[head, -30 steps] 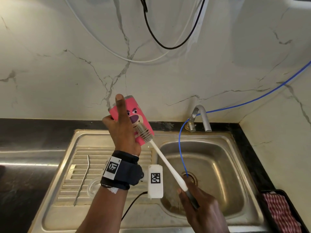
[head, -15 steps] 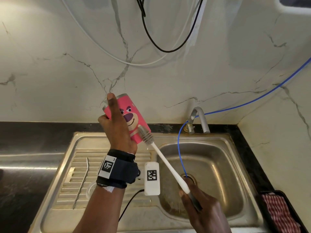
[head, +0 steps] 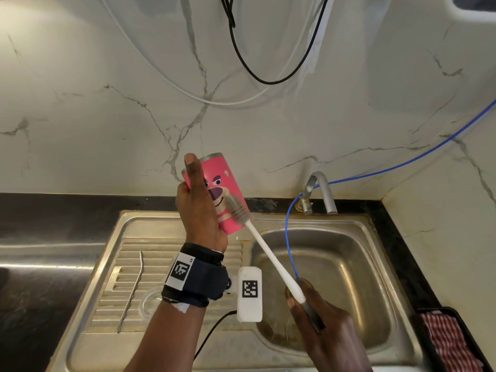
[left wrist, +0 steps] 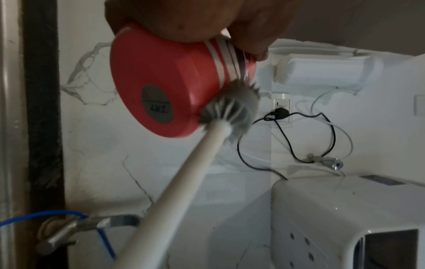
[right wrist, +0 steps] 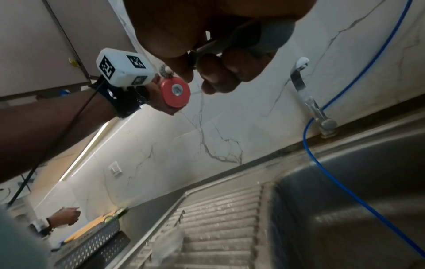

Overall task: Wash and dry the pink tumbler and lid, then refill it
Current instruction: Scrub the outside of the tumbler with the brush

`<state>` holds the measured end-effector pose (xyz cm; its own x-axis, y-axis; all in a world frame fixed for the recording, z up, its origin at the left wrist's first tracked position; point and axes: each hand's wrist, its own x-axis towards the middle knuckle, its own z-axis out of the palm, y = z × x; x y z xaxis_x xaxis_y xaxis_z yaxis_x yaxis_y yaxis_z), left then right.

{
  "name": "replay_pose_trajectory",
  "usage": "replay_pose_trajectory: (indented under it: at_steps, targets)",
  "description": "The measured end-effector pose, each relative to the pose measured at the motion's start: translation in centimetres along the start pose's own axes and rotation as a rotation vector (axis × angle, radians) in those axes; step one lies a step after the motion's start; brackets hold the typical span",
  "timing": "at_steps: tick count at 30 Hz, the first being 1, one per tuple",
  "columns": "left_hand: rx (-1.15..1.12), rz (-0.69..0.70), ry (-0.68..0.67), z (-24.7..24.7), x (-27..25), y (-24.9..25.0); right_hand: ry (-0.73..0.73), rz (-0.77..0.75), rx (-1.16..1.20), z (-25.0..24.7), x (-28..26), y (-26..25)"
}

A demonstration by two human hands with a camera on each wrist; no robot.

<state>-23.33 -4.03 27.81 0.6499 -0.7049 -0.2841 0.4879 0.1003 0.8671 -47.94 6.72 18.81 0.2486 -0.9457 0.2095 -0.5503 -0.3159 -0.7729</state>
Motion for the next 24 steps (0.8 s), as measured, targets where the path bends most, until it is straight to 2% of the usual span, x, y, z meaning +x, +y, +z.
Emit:
replay_pose_trajectory:
  at_steps: [3,6,11,17,21,24]
  targets:
    - [0.017,-0.021,-0.029,0.6,-0.9,-0.6,0.006,-0.026,0.006,0.5,1.2,-0.4]
    - [-0.001,-0.008,-0.01,0.5,-0.1,0.0,-0.005,-0.028,-0.021,0.5,0.1,-0.4]
    - [-0.016,-0.005,0.014,-0.3,0.5,0.3,-0.064,0.031,0.014,-0.1,-0.7,-0.7]
    - [0.032,-0.01,-0.032,0.4,-0.5,0.0,-0.002,-0.061,-0.02,0.8,0.5,-0.8]
    - [0.009,-0.008,-0.018,-0.6,0.7,0.8,-0.06,0.003,-0.031,0.2,-1.3,0.2]
    - [0.027,-0.033,-0.044,-0.5,0.2,0.5,-0.044,-0.001,-0.027,0.2,-0.4,0.0]
